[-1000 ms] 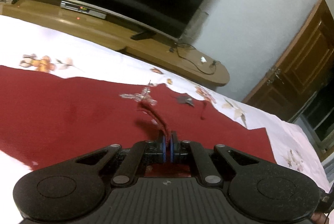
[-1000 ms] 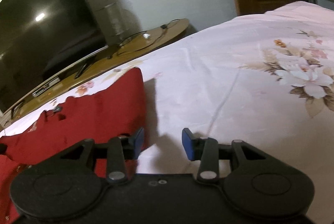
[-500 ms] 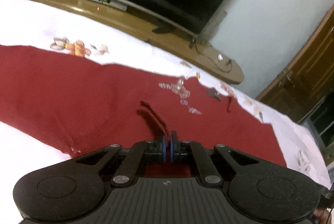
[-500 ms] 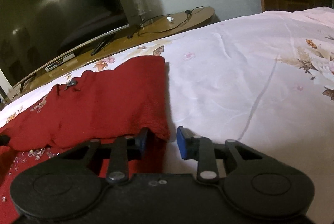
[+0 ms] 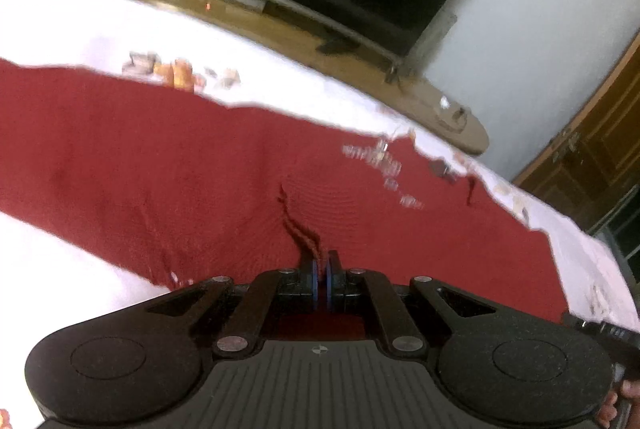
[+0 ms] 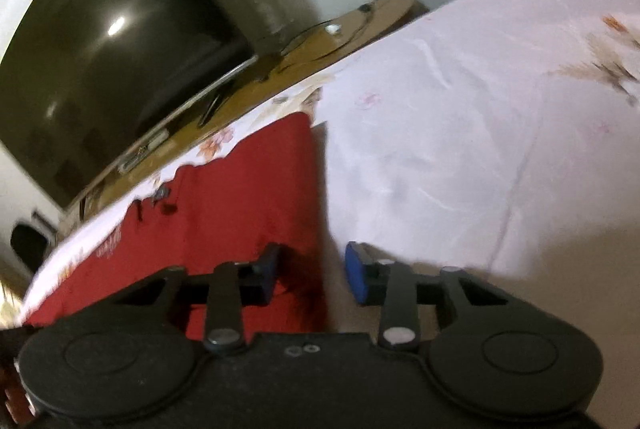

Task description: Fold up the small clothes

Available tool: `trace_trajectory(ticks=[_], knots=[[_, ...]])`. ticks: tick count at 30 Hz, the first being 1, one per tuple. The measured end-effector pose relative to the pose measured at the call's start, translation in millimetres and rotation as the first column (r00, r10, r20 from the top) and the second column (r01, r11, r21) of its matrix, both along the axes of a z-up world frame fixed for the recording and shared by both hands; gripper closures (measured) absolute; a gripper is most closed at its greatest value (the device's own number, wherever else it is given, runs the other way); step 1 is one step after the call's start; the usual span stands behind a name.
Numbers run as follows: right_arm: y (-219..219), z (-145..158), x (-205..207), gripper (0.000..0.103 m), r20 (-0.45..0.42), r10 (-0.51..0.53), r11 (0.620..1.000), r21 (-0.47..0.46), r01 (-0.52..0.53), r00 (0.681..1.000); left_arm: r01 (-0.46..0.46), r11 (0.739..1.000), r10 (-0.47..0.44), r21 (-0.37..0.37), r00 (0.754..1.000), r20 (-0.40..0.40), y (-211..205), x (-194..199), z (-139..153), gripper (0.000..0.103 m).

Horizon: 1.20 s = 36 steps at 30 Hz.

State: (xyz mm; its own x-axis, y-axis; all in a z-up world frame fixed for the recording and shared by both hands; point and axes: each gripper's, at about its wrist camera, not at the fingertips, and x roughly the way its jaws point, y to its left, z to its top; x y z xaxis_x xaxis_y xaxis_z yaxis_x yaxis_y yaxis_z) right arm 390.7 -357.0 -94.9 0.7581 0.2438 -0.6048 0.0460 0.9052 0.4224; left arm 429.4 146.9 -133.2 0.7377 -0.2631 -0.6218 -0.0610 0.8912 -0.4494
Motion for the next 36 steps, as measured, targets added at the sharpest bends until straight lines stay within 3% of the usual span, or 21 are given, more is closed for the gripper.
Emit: trace_trajectory(ticks=[1,3,5,7,10,11,16,21,24,25,26,29,33,34,35,36], knots=[[3.0,4.5,-0.4,0.092,0.001,0.015,1.000,-0.026,-0.015,1.000,-0.004,1.000,0.004,0.016,1.000,0.025,-0.6,-3.3,4.6,0.099],[12.2,17.9,-11.1,0.093,0.070,0.030,0.992,-0.127,-0.021,0.997,0.009,0.995,-0.009,0.099,1.000,-0.002,-5.4,-0.8,3.0,0.099],[17.9,6.9,-6.6,0.092,0.020,0.036,0.980,-0.197,-0.031,0.999,0.017,0.994,-0.016,0.104,1.000,-0.014,-5.4,0.7,-5.0,0.099],[17.9,4.0,-3.6,0.087,0.012,0.048,0.980,-0.193,-0.044,0.999,0.017,0.996,-0.016,0.091,1.000,-0.015,-2.9,1.3,-3.7,0.099],[3.9,16.3,-0.5,0.065,0.060,0.040,0.994,-0.102,-0.034,0.997,0.021,0.996,-0.021,0.084,1.000,-0.002,-1.3,0.0,-7.0,0.099],[-1.9,19.0,3.8,0.063,0.083,0.037,0.997,-0.073,-0.031,0.996,0.020,0.997,-0.021,0.081,1.000,0.003,-0.9,-1.0,-7.6,0.099],[-33.8,11.2,56.3,0.064,0.085,-0.028,0.988,0.155,0.015,0.996,0.003,0.999,-0.004,0.054,1.000,0.017,1.3,-5.0,-10.6,0.099],[-37.2,-3.2,98.8,0.065,0.029,0.028,0.975,0.219,-0.034,0.999,0.002,0.998,-0.003,0.063,1.000,0.017,-0.7,-4.6,-8.8,0.099],[-21.7,-0.7,104.2,0.094,0.009,0.079,0.992,0.100,-0.080,0.997,-0.020,0.996,0.015,0.084,0.998,0.059,-3.0,-10.2,-3.1,0.099],[-14.4,6.1,99.4,0.095,0.030,0.071,0.997,0.016,-0.072,0.997,-0.027,0.994,0.020,0.107,0.997,0.073,-5.2,-12.4,-0.6,0.099],[-12.9,11.3,94.7,0.095,0.055,0.067,0.998,-0.010,-0.067,0.996,-0.032,0.987,0.023,0.160,0.998,0.063,-9.6,-12.0,-1.3,0.099],[-9.2,0.4,96.2,0.096,0.025,0.055,0.994,-0.093,-0.052,0.998,-0.034,0.985,0.025,0.172,0.998,0.051,-11.1,-9.3,-7.0,0.099],[-6.6,0.5,98.4,0.096,0.034,0.057,0.992,-0.112,-0.053,0.998,-0.031,0.989,0.024,0.143,0.998,0.050,-5.1,-10.8,-5.0,0.099],[-6.9,0.8,95.7,0.091,0.038,0.064,0.992,-0.114,-0.059,0.997,-0.036,0.991,0.029,0.133,0.998,0.053,-1.6,-13.1,-3.3,0.097],[-7.5,3.3,92.6,0.077,0.043,0.062,0.992,-0.116,-0.057,0.997,-0.071,0.987,0.063,0.142,0.996,0.057,2.2,-17.7,1.0,0.093],[-8.2,8.1,86.0,0.069,0.057,0.046,0.991,-0.130,-0.039,0.997,-0.119,0.978,0.107,0.172,0.991,0.077,3.2,-21.7,6.4,0.082]])
